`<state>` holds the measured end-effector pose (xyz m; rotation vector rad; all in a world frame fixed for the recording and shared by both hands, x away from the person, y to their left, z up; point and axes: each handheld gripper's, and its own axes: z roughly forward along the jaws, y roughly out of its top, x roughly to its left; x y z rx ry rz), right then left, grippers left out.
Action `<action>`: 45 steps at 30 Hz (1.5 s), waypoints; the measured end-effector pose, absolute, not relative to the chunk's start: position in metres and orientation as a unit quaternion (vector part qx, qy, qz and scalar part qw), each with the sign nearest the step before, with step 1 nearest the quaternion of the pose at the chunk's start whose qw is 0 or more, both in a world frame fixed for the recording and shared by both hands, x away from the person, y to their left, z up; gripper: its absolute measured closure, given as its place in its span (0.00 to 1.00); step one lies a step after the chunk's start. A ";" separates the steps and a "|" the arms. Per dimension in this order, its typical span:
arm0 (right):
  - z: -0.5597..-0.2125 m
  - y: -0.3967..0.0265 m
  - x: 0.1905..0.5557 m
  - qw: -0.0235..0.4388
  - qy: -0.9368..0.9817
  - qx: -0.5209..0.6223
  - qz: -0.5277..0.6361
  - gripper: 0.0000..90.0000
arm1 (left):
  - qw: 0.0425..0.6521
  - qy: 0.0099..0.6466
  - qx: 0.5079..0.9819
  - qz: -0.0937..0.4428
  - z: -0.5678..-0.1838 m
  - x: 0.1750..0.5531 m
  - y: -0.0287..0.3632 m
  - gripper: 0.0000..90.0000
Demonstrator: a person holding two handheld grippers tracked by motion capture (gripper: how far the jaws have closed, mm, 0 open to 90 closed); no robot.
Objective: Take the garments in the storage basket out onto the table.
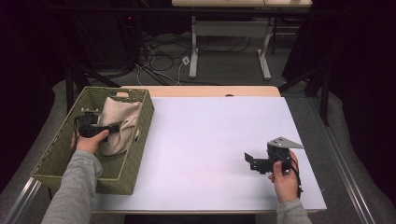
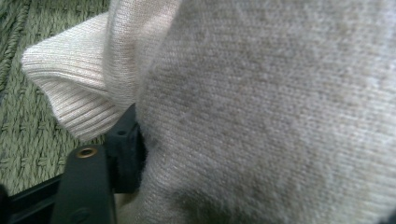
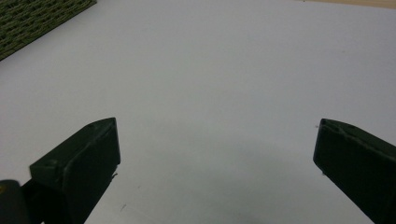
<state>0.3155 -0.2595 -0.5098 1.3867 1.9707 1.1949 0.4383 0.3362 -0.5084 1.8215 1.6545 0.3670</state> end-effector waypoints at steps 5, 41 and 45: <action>-0.510 -0.260 0.316 0.225 0.717 0.499 0.431 0.01 | 0.321 0.631 0.691 0.146 -0.508 0.437 0.335 0.47; -0.512 -0.263 0.317 0.222 0.719 0.502 0.426 0.01 | 0.323 0.643 0.678 0.149 -0.492 0.433 0.337 0.55; -0.513 -0.262 0.317 0.223 0.718 0.504 0.426 0.01 | 0.329 0.645 0.672 0.152 -0.491 0.432 0.336 0.56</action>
